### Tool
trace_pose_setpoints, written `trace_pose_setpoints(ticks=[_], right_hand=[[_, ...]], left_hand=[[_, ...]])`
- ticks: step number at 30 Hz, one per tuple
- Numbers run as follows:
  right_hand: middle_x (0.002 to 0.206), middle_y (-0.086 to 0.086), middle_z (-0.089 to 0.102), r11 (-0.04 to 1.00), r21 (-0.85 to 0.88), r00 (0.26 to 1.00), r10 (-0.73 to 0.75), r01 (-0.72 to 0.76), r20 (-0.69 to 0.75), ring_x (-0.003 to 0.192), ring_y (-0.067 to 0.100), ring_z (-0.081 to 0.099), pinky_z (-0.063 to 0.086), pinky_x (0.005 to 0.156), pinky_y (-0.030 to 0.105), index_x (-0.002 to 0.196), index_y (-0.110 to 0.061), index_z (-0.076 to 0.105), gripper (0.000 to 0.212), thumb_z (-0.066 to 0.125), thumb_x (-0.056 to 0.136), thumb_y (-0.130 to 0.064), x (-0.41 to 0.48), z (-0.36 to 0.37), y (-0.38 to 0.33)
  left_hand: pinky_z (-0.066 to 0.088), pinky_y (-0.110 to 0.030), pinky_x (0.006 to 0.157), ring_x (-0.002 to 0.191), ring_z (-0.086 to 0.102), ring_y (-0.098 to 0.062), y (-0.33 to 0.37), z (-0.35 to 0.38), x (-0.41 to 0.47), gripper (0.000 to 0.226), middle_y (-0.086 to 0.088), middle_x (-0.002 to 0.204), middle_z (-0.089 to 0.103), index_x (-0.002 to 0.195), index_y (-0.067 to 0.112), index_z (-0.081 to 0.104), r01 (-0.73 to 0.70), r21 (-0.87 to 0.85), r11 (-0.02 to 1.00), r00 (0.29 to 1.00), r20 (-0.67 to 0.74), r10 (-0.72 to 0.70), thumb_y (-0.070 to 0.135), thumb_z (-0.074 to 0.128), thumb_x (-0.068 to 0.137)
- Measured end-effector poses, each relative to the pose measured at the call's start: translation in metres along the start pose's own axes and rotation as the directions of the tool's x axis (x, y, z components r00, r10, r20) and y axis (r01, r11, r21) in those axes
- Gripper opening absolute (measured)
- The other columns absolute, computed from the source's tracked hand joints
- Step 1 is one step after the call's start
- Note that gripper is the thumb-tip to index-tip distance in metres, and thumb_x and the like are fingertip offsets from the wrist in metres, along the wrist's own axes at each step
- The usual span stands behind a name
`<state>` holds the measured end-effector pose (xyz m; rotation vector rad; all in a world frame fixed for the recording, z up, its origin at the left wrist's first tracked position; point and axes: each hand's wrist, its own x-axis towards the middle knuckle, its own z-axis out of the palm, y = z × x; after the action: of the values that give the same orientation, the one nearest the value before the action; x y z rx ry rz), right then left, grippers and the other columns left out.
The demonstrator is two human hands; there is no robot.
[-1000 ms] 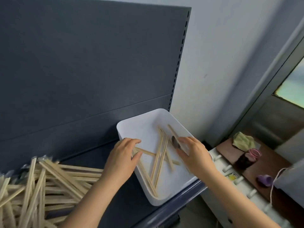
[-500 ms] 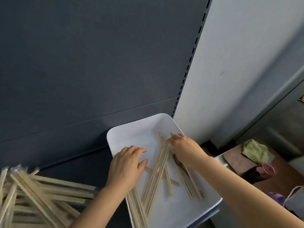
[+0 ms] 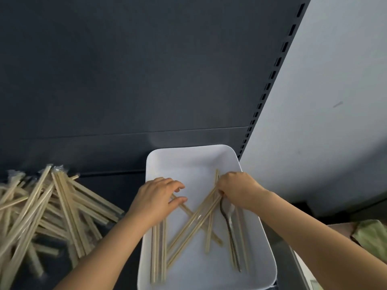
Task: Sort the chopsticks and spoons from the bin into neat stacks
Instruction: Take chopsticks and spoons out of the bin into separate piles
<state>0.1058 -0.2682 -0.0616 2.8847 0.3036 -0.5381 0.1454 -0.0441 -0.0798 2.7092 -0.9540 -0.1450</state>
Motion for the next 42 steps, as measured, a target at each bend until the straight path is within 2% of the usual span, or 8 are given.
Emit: trace_pose_setpoints(ticks=[4, 10, 16, 18, 21, 25, 33, 42], right_hand=[[0.105, -0.001, 0.053, 0.99, 0.138, 0.983, 0.001, 0.025, -0.183, 0.094, 0.022, 0.054, 0.037, 0.064, 0.03, 0.099, -0.019, 0.055, 0.021, 0.045, 0.088, -0.004, -0.008, -0.019, 0.01], [0.093, -0.004, 0.053, 0.931, 0.356, 0.855, 0.117, 0.083, -0.506, 0.079, 0.024, 0.053, 0.05, 0.06, 0.038, 0.091, -0.019, 0.055, 0.017, 0.051, 0.086, -0.003, -0.005, -0.042, -0.003], [0.089, 0.001, 0.056, 0.861, 0.482, 0.746, 0.213, 0.161, -0.631, 0.069, 0.031, 0.056, 0.05, 0.058, 0.043, 0.088, -0.012, 0.06, 0.016, 0.05, 0.087, 0.0, -0.004, -0.051, -0.026], [0.09, 0.002, 0.058, 0.824, 0.539, 0.722, 0.266, 0.173, -0.639, 0.071, 0.027, 0.058, 0.051, 0.061, 0.041, 0.091, -0.011, 0.063, 0.011, 0.053, 0.09, -0.006, -0.005, -0.048, -0.027], [0.106, -0.002, 0.06, 0.71, 0.697, 0.737, 0.417, 0.102, -0.533, 0.091, 0.015, 0.058, 0.05, 0.079, 0.029, 0.118, -0.015, 0.06, 0.03, 0.06, 0.091, -0.029, -0.01, -0.036, -0.022], [0.143, 0.003, 0.041, 0.451, 0.866, 0.852, 0.52, -0.214, -0.06, 0.131, 0.02, 0.039, 0.033, 0.103, 0.029, 0.142, -0.014, 0.033, 0.068, 0.061, 0.087, -0.043, -0.019, 0.003, -0.024], [0.155, 0.009, 0.014, 0.378, 0.816, 0.845, 0.482, -0.438, 0.231, 0.143, 0.028, 0.012, 0.017, 0.116, 0.041, 0.15, -0.014, 0.0, 0.105, 0.069, 0.077, -0.047, -0.008, 0.047, -0.054], [0.153, 0.012, 0.012, 0.44, 0.693, 0.756, 0.611, -0.571, 0.235, 0.142, 0.034, 0.007, 0.014, 0.115, 0.048, 0.148, -0.014, -0.01, 0.111, 0.065, 0.078, -0.054, 0.011, 0.039, -0.068]], left_hand=[[0.04, -0.02, 0.082, 0.105, 0.053, -0.001, 0.004, -0.002, -0.002, 0.048, 0.021, 0.114, 0.06, 0.124, 0.035, 0.055, 0.034, -0.032, 0.999, 0.999, 0.017, -0.033, 0.063, 0.043, 0.087], [0.043, -0.023, 0.084, 0.103, 0.053, 0.001, 0.01, -0.008, -0.003, 0.062, 0.024, 0.11, 0.061, 0.122, 0.039, 0.055, 0.076, -0.105, 0.991, 0.997, 0.034, -0.073, 0.074, 0.031, 0.077], [0.044, -0.02, 0.064, 0.075, 0.055, -0.003, 0.009, -0.008, -0.003, 0.037, 0.019, 0.077, 0.056, 0.094, 0.03, 0.063, 0.082, -0.093, 0.992, 0.997, -0.006, -0.083, 0.056, 0.037, 0.093], [0.049, -0.022, 0.07, 0.076, 0.059, -0.001, 0.006, -0.006, -0.003, 0.034, 0.019, 0.076, 0.062, 0.095, 0.03, 0.065, 0.095, -0.153, 0.984, 0.995, -0.009, -0.098, 0.049, 0.037, 0.096], [0.05, -0.019, 0.071, 0.074, 0.062, 0.001, 0.004, -0.003, -0.004, 0.032, 0.017, 0.074, 0.067, 0.092, 0.032, 0.062, 0.117, -0.274, 0.955, 0.99, -0.046, -0.134, 0.042, 0.032, 0.099], [0.045, -0.015, 0.065, 0.068, 0.062, 0.001, 0.003, -0.002, -0.006, 0.036, 0.015, 0.065, 0.067, 0.081, 0.032, 0.054, 0.115, -0.412, 0.904, 0.976, -0.121, -0.179, 0.04, 0.025, 0.099], [0.044, -0.01, 0.064, 0.075, 0.061, 0.006, -0.002, 0.001, -0.008, 0.036, 0.014, 0.071, 0.069, 0.077, 0.03, 0.052, 0.072, -0.566, 0.821, 0.961, -0.181, -0.209, 0.04, 0.026, 0.098], [0.047, -0.013, 0.067, 0.076, 0.062, 0.004, -0.006, 0.005, -0.007, 0.037, 0.015, 0.072, 0.068, 0.078, 0.028, 0.054, 0.028, -0.587, 0.809, 0.958, -0.215, -0.189, 0.041, 0.026, 0.097]])
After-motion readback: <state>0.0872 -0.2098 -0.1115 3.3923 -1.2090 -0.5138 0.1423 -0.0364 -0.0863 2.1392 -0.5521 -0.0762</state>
